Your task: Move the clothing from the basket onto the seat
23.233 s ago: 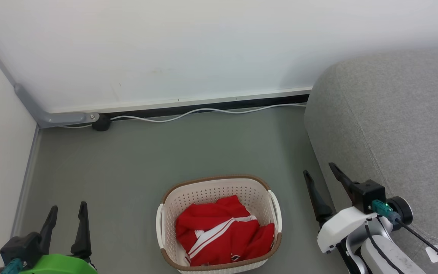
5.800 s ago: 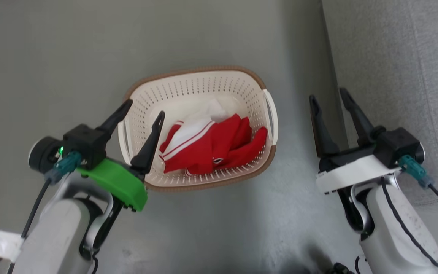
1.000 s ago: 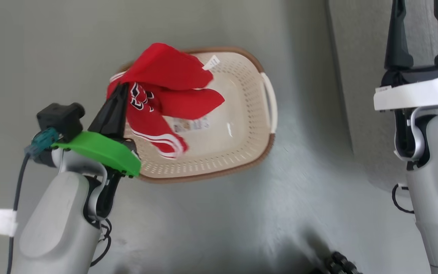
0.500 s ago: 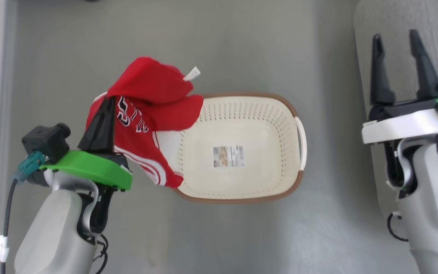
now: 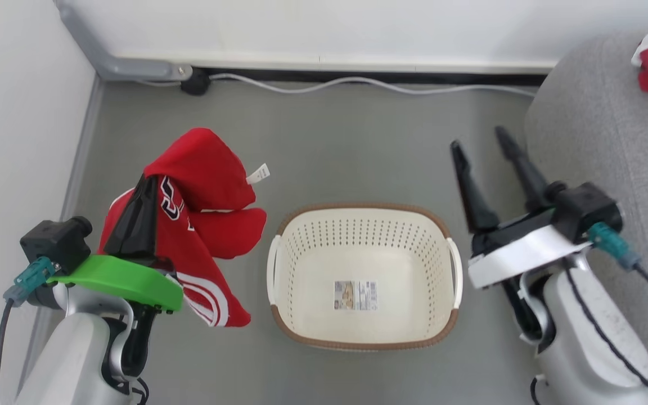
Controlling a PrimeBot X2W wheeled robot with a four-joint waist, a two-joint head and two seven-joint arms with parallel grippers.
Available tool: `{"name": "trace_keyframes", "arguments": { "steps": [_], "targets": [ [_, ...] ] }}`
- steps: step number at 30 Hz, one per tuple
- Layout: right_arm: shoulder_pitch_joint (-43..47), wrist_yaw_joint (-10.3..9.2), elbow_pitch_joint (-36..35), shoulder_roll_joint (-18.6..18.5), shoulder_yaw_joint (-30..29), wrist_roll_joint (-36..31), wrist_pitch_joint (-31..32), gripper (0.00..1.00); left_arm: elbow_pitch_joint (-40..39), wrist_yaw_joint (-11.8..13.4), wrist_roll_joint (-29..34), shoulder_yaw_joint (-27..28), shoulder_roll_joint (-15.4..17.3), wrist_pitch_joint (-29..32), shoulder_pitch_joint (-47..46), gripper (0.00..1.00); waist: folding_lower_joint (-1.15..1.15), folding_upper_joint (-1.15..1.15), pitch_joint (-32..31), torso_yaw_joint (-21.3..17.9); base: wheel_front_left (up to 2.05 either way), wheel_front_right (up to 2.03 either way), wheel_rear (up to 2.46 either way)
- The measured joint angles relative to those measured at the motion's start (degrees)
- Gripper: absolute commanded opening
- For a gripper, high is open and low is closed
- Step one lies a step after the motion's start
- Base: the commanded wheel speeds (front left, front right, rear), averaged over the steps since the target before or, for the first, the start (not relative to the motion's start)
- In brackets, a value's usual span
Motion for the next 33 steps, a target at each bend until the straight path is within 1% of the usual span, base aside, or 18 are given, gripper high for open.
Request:
{"name": "trace_keyframes", "arguments": {
  "steps": [2, 7, 11, 15, 20, 30, 33],
  "targets": [
    [0.8, 0.98, 0.6, 0.2, 2.0, 0.0, 0.0, 1.0, -0.8, 0.2, 0.0, 0.0, 0.3, 0.5, 0.5, 0.0, 0.0, 0.0, -1.7, 0.1, 0.0, 0.0, 0.0],
    [2.1, 2.74, 2.6, 0.3, 7.4, 0.1, 0.0, 1.0, -2.8, 0.5, 0.0, -0.7, 1.4, 2.4, 2.2, 0.0, 0.0, 0.0, -6.0, 0.3, 0.0, 0.0, 0.0],
    [3.2, 3.35, 4.4, 0.7, 12.1, 0.6, 0.0, 1.0, -4.0, 0.5, -0.1, -2.1, 1.4, 4.2, 3.8, 0.0, 0.0, 0.0, -9.4, 0.3, 0.0, 0.0, 0.0],
    [4.1, 3.37, 5.2, 1.2, 17.2, 1.8, 0.0, 1.0, -6.7, 0.8, -1.7, -3.4, 1.2, 6.2, 5.2, 0.0, 0.0, 0.0, -12.5, 0.2, 0.0, 0.0, 0.0],
    [4.1, 3.43, 5.2, 1.8, 22.0, 3.1, 0.0, 1.0, -10.2, 1.5, -1.9, -5.2, 0.9, 8.4, 6.6, 0.0, 0.0, 0.0, -15.4, 0.2, 0.0, 0.0, 0.0],
    [1.1, 3.43, 5.2, 1.8, 27.9, 4.7, 0.1, 1.0, -18.0, 1.5, -2.2, -10.4, -0.4, 12.3, 8.2, 0.0, 0.0, 0.0, -16.8, 0.6, 0.0, 0.0, 0.0],
    [0.1, 3.43, 5.2, 1.8, 28.9, 5.5, 0.1, 1.0, -20.8, 0.9, -2.7, -12.4, -1.4, 13.2, 8.4, 0.0, 0.0, 0.0, -16.9, 0.7, 0.0, 0.0, 0.0]
  ]
}}
